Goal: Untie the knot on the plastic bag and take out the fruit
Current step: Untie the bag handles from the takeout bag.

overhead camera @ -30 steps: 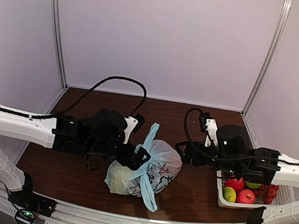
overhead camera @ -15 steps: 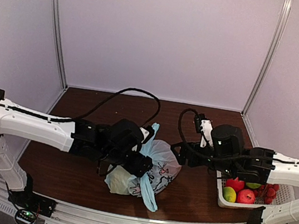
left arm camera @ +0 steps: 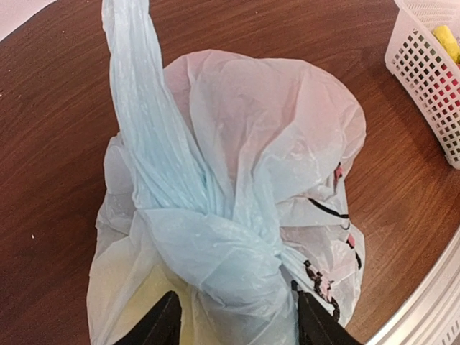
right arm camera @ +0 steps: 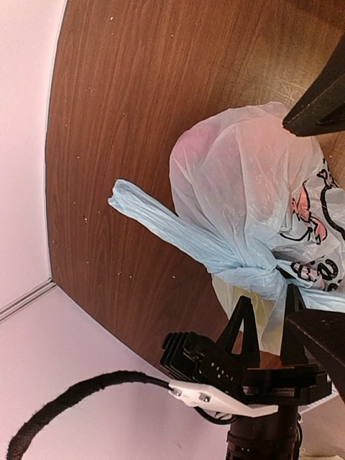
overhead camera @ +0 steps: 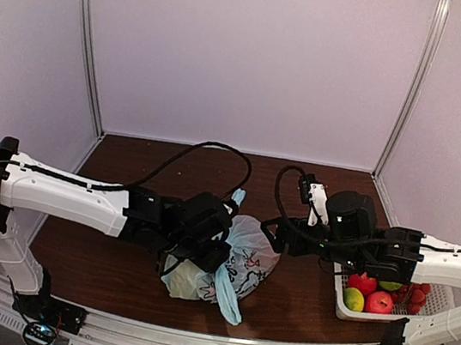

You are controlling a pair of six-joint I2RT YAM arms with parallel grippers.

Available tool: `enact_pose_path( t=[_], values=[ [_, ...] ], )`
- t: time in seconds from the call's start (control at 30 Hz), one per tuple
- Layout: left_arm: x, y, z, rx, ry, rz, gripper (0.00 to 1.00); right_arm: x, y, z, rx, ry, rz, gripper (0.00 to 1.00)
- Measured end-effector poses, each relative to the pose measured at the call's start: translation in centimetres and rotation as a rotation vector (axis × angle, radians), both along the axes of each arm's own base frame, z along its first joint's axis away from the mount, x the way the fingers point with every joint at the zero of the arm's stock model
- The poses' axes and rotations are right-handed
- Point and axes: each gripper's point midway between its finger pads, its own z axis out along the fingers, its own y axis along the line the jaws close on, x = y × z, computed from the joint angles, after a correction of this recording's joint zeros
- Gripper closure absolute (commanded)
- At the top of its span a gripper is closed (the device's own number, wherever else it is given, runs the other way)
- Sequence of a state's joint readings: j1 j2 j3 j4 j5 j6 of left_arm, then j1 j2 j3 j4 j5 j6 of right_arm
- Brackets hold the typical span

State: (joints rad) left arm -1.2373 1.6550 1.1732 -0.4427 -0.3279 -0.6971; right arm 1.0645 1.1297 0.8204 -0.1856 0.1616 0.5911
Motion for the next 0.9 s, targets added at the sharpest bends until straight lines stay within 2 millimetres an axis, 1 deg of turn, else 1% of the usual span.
enact_pose_path(
  t=[0.17,0.27,0.43,0.53,0.67,0.77,0.83,0.9],
  values=[
    [0.1,0.1,-0.1,0.013,0.002,0.015,0.48,0.0,0.0,0.0,0.003,0.000,-0.001,0.16],
    [0.2,0.0,-0.6,0.023,0.008,0.018,0.48,0.0,0.1,0.0,0.004,0.001,-0.002,0.12],
    [0.3,-0.4,-1.7,0.045,0.022,0.028,0.77,0.1,0.2,-0.2,0.004,0.006,-0.003,0.11],
    [0.3,-0.4,-1.7,0.047,0.024,0.035,0.89,0.1,0.2,-0.3,0.007,0.005,-0.004,0.11],
    [0.5,-0.6,-1.3,0.039,0.017,0.039,1.00,0.0,0.1,-1.0,0.002,0.013,-0.005,0.11],
    [0.5,-0.6,-0.7,0.021,0.011,0.038,1.00,-0.2,-0.2,-2.1,-0.016,0.027,-0.006,0.11],
    [0.3,-0.6,0.3,-0.022,0.002,0.031,1.00,-0.4,-0.5,-2.6,-0.024,0.032,-0.005,0.15],
    [0.0,-0.5,1.5,-0.076,-0.007,0.015,1.00,-0.6,-0.7,-2.6,-0.016,0.031,0.001,0.16]
  ],
)
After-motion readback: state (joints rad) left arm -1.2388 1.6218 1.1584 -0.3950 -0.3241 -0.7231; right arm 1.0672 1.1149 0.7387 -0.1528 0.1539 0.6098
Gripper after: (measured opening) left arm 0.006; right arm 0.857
